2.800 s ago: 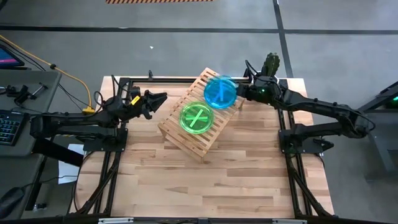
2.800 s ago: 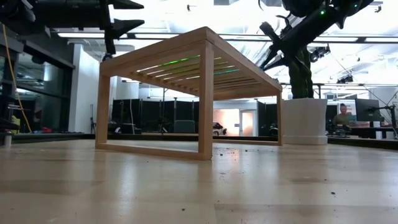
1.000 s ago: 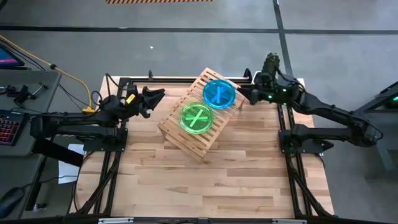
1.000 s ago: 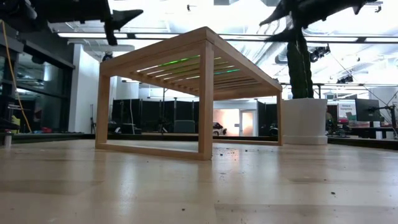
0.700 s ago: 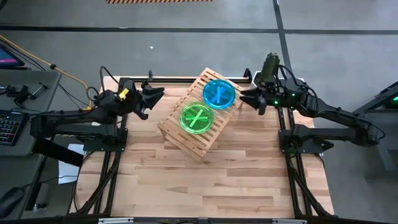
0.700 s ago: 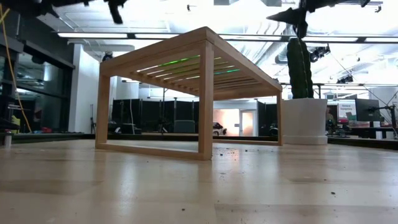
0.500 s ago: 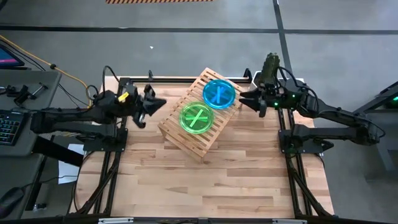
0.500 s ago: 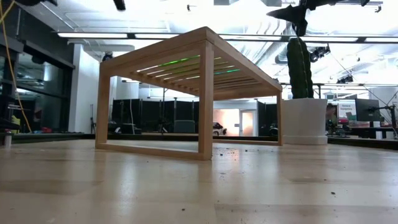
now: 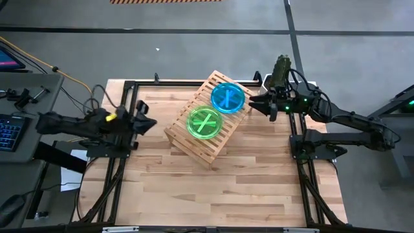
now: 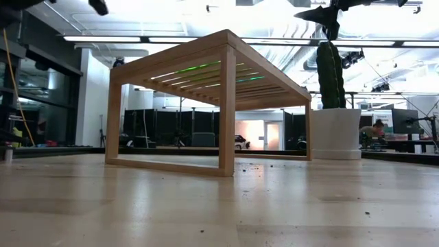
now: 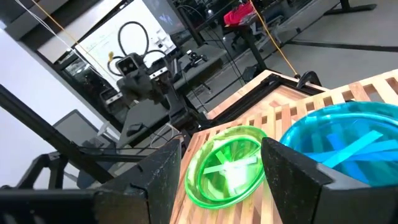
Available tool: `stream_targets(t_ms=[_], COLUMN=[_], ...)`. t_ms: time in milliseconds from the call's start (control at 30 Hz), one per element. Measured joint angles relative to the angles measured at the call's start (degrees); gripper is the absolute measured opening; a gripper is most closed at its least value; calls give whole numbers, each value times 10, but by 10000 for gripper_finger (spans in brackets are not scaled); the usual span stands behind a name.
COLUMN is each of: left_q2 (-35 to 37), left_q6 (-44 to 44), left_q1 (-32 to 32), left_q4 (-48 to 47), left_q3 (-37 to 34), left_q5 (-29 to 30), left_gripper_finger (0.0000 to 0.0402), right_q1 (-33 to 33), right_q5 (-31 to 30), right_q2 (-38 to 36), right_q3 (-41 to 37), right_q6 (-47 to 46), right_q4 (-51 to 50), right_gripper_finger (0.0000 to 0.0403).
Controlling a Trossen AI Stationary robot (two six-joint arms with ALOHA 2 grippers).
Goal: Place and stack plates onto a shelf
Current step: Return to Home Position
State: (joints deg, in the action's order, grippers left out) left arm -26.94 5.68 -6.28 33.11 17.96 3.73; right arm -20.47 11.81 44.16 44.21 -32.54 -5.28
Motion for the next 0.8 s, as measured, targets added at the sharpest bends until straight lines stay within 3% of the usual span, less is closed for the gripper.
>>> stream_targets(t_ms=[133, 300, 500, 600, 800], left_q2=[76, 141, 169, 168, 165], left_q6=[6, 80, 130, 137, 138], left_q1=[56, 107, 112, 109, 104], left_q4=[-4, 2, 44, 11, 11], left_q3=[-45, -109, -173, -173, -173], left_q5=[-43, -92, -87, -74, -44], left_gripper_finger=[0, 0, 0, 0, 0], right_q1=[0, 0, 0, 0, 0], right_q5=[0, -2, 0, 14, 49], right_q2=[0, 0, -4, -15, -64], right_q3=[0, 0, 0, 0, 0], right_q6=[-1, -6, -21, -22, 5], right_q4=[0, 0, -1, -2, -53], right_gripper_finger=[204, 204, 203, 192, 128])
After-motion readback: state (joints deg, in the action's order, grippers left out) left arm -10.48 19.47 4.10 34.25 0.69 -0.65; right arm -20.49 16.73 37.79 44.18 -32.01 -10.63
